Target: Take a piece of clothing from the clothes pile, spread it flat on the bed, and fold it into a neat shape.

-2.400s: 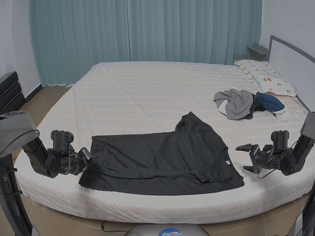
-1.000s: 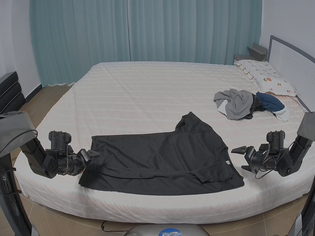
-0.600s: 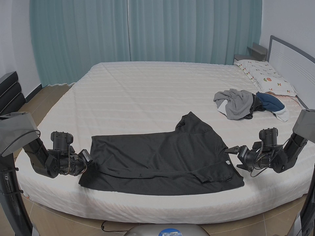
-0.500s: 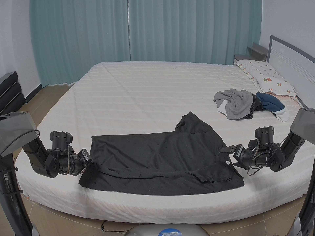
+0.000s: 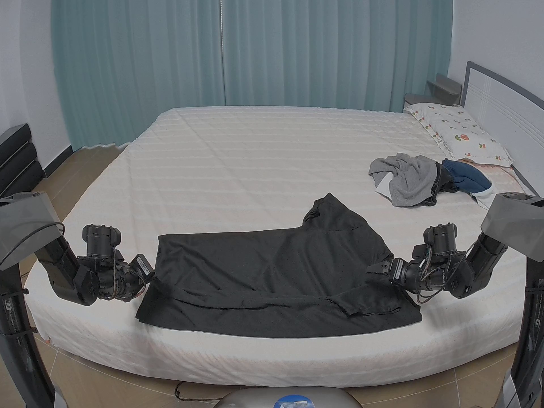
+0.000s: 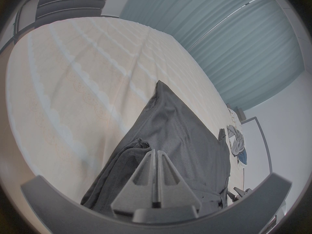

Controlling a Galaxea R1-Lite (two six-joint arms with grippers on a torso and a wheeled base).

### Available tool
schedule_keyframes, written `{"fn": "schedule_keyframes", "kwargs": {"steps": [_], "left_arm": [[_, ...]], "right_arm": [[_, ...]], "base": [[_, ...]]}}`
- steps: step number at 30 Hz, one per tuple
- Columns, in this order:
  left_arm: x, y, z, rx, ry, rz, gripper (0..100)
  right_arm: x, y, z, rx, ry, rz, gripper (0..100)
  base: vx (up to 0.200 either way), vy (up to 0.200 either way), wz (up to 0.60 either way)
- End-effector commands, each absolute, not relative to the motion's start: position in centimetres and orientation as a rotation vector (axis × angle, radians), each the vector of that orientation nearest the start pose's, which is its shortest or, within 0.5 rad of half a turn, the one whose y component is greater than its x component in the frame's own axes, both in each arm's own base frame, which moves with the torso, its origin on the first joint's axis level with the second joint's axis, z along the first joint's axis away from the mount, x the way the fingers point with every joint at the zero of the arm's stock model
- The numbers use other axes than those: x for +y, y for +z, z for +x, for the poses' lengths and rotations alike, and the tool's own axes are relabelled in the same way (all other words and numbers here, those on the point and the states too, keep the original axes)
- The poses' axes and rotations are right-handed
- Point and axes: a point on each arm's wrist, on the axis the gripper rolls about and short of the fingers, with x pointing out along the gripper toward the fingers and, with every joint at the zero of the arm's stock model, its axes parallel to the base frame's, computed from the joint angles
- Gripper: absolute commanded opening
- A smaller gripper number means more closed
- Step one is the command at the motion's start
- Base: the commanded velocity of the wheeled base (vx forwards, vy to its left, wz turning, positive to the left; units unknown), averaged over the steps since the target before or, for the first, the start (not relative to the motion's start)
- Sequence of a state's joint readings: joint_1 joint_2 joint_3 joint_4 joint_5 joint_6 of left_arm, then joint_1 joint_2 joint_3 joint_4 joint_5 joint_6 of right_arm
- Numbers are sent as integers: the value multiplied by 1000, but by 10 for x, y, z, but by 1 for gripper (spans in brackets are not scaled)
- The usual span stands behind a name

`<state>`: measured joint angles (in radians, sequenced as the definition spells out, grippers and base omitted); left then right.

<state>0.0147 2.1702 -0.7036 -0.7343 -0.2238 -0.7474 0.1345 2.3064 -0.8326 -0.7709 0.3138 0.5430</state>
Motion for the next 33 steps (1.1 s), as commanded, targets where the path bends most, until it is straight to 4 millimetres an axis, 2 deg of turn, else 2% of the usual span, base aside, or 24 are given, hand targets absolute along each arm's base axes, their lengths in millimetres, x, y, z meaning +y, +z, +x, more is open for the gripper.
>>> {"fn": "schedule_keyframes", "kwargs": {"steps": [1, 10, 11, 16, 30, 31, 33], "left_arm": [[1, 15, 338, 767, 82, -798, 0], [2, 16, 338, 764, 83, -800, 0], [2, 16, 338, 764, 83, -800, 0], [4, 17, 338, 759, 87, -802, 0], [15, 23, 335, 735, 103, -809, 0], [15, 22, 335, 742, 98, -805, 100], [15, 21, 333, 755, 89, -787, 100]], "right_arm": [[56, -15, 370, 812, 224, 576, 100], [57, -21, 369, 821, 239, 536, 100], [57, -23, 369, 825, 239, 532, 0], [55, -23, 365, 829, 249, 499, 0], [42, -23, 359, 834, 253, 548, 0], [42, -24, 357, 829, 261, 550, 0], [42, -24, 357, 819, 265, 550, 0]], "base": [[0, 0, 0], [0, 0, 0], [0, 0, 0], [0, 0, 0], [0, 0, 0], [0, 0, 0], [0, 0, 0]]}}
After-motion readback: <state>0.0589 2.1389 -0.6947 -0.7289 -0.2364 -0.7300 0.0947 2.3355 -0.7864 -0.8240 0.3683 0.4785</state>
